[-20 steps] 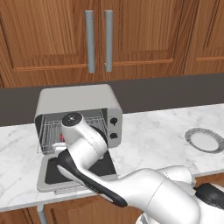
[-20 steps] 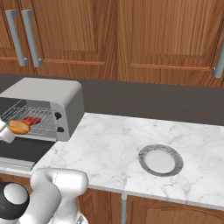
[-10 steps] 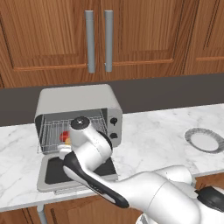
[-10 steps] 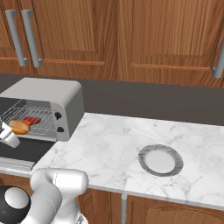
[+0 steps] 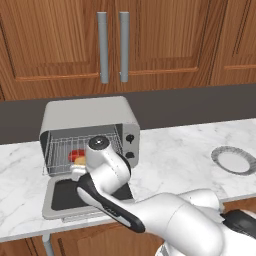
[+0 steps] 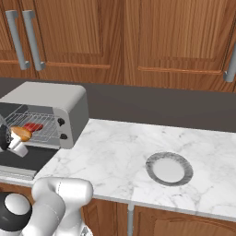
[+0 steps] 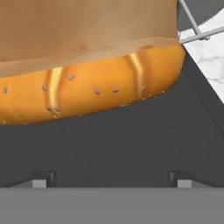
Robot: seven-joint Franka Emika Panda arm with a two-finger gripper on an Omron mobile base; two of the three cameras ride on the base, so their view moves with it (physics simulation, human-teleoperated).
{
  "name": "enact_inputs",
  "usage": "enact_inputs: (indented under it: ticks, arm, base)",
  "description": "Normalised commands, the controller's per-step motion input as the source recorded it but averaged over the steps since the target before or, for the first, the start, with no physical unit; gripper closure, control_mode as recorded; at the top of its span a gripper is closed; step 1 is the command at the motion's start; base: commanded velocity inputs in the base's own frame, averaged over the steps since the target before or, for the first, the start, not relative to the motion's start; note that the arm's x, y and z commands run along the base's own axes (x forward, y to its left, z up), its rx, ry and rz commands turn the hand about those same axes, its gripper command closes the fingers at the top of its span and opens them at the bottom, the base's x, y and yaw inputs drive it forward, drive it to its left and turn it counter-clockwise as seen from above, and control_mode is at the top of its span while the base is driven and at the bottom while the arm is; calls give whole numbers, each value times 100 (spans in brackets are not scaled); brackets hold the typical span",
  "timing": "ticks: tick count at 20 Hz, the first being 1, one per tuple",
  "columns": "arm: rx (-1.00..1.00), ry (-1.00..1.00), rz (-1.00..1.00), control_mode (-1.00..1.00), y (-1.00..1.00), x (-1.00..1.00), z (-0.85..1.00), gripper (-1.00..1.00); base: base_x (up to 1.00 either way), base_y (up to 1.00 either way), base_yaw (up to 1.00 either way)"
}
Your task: Open the toaster oven door. Place the hotdog bun on the top rack in the toaster oven and place the steak on the bottom rack.
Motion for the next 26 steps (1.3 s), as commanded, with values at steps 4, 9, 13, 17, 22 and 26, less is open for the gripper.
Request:
enact_inputs:
  ticks: [4,9,13,17,22,26]
  arm:
    - [3,-1,-3,-100,-1,30,-8,-100]
    - [2,0,-5,-100,-4,30,-1,-100]
    - [0,0,-5,-100,-4,27,0,-100]
    - [0,0,-5,-100,-8,20,0,-100]
    - [0,7,0,-100,-24,9,5,-100]
    - [0,15,0,-100,-36,1,12,-100]
  base:
    - [0,0,0]
    - [0,0,0]
    - [0,0,0]
    - [0,0,0]
    - [0,0,0]
    - [0,0,0]
